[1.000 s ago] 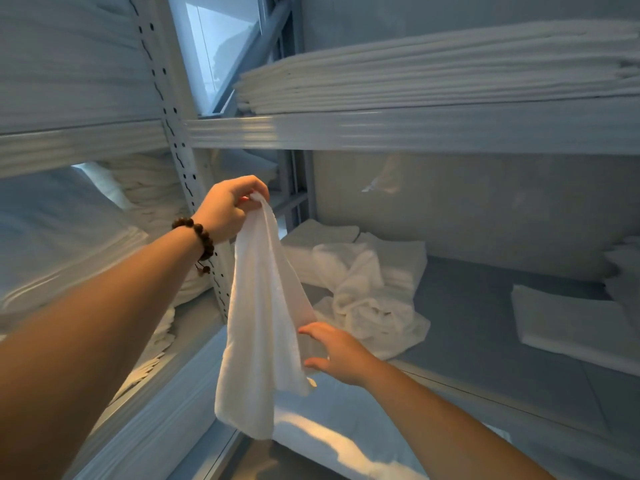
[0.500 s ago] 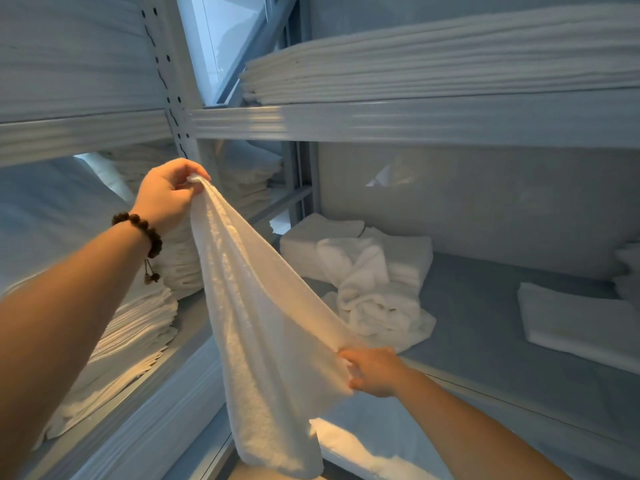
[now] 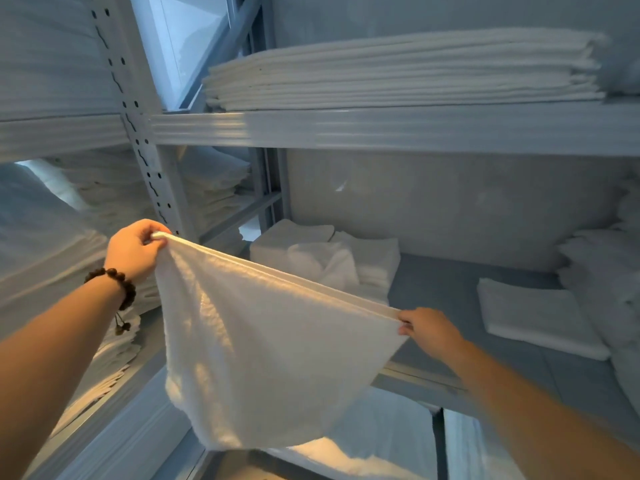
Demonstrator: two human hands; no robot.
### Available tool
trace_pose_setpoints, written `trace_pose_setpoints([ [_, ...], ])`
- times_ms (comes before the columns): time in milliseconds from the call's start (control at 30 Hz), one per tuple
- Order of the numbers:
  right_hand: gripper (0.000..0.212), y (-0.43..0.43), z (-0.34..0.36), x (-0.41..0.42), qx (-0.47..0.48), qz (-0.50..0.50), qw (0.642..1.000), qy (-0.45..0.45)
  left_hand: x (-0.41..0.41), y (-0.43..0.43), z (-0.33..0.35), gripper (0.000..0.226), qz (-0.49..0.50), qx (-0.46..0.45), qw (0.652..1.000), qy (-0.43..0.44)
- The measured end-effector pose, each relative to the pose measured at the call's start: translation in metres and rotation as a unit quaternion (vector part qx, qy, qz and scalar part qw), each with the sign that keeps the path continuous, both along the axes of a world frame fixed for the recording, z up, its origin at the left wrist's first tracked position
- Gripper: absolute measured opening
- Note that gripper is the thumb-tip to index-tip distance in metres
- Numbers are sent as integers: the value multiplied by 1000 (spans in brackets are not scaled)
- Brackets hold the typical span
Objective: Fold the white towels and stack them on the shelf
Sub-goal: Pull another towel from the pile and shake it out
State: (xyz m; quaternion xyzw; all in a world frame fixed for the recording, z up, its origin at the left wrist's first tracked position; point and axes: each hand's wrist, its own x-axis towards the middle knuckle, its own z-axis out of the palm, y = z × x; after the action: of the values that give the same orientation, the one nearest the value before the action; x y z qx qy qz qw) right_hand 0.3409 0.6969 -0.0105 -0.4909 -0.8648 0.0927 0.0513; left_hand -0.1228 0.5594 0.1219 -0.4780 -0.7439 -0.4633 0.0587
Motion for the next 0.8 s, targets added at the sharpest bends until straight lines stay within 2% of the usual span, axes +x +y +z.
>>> trace_pose_setpoints([
  [167, 26, 18, 22, 32, 64, 1, 994, -90, 8, 10, -35, 13, 3, -24, 1000, -6],
  [300, 22, 19, 27, 55, 120, -6, 989, -88, 18, 20, -53, 14, 13, -35, 999, -20],
  [400, 24, 13, 23, 68, 220, -19, 975, -24, 29, 27, -63, 17, 21, -32, 998, -44],
  [467, 26, 10, 24, 79, 222, -70, 972, -18, 35, 30, -67, 17, 22, -31, 998, -59],
  [567, 33, 9, 20, 90, 148, -95, 984, -37, 42, 37, -70, 16, 7, -26, 998, -63],
  [600, 34, 9, 18, 91, 115, -107, 988, 3, 45, 40, -71, 15, 1, -24, 998, -66],
  [667, 28, 6, 16, 94, 43, -159, 973, 160, 49, 43, -73, 14, -10, -24, 997, -78],
  [733, 17, 0, 16, 100, -13, -202, 930, 308, 52, 45, -75, 14, -23, -23, 995, -91],
  [800, 9, -5, 15, 104, -26, -223, 893, 391, 53, 45, -77, 13, -42, -28, 994, -96],
])
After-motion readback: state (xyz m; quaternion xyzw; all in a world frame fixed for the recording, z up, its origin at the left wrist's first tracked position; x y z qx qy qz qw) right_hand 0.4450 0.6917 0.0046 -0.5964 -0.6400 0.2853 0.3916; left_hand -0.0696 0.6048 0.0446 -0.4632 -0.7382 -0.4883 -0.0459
